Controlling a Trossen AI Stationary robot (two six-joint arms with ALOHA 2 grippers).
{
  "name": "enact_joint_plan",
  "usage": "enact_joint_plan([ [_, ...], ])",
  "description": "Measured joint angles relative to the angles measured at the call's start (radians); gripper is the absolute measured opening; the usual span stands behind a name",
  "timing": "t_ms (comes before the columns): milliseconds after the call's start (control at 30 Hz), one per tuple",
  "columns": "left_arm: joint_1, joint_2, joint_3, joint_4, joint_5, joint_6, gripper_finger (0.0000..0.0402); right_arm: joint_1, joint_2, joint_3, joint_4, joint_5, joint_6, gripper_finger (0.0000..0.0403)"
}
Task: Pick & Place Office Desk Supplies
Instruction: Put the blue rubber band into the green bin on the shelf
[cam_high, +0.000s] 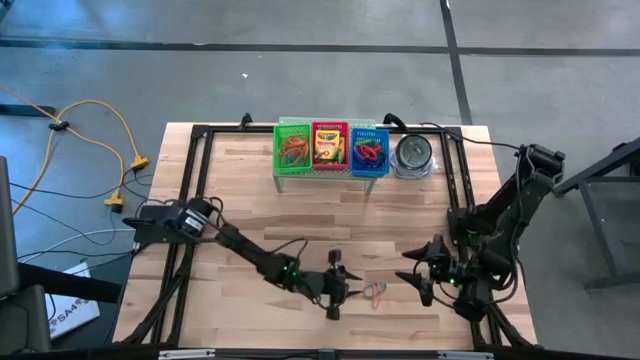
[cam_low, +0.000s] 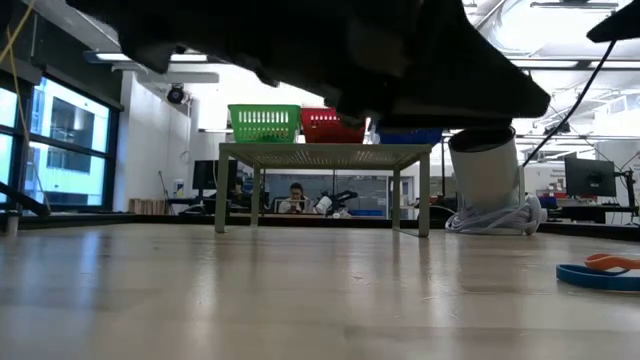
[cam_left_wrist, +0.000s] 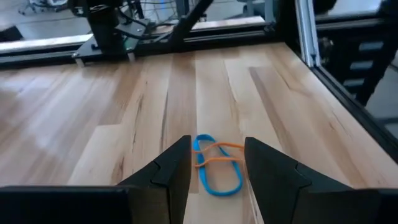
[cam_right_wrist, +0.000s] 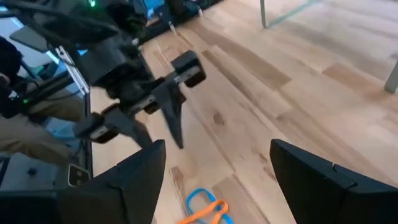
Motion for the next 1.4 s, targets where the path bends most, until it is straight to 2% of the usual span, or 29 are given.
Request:
enact_joint_plan([
  [233, 0.036, 0.049, -0.001, 0.017, 0.004, -0.032, 0.0143, 0.000, 0.000, -0.001, 0.005, -0.018, -0.016, 0.0278],
  [333, 0.037, 0.072, -0.001, 0.030, 0.022, 0.022, 0.0143, -0.001, 0.000, -0.001, 0.011, -0.016, -0.018, 0.0278],
  [467, 0.010, 0.079, -0.001, 0.018, 0.087, 0.141, 0.0143, -0.002, 0.000, -0.001, 0.012, -0.005, -0.025, 0.0278],
  [667, -0.036, 0.072, 0.018, -0.011, 0.074, 0.121, 0.0143, -0.027, 0.000, -0.001, 0.012, -0.005, -0.031, 0.0278],
  [800, -0.036, 0.071, 0.100, -0.228, 0.071, 0.118, 0.0143, -0.043, 0.000, -0.001, 0.013, -0.008, -0.067, 0.0278],
  [933, -0.024, 0.071, 0.257, -0.502, 0.068, 0.138, 0.0143, -0.058, 0.000, -0.001, 0.015, -0.013, -0.084, 0.0278],
  [1033, -0.005, 0.071, 0.316, -0.551, 0.070, 0.082, 0.0143, -0.063, 0.000, -0.001, 0.022, -0.013, -0.110, 0.0278],
  [1233, 0.050, 0.108, 0.326, -0.494, 0.072, -0.121, 0.0142, -0.063, -0.009, -0.001, 0.028, -0.010, -0.151, 0.0278],
  [1400, 0.053, 0.157, 0.325, -0.460, 0.081, -0.110, 0.0142, -0.063, -0.011, -0.001, 0.034, -0.007, -0.166, 0.0278],
])
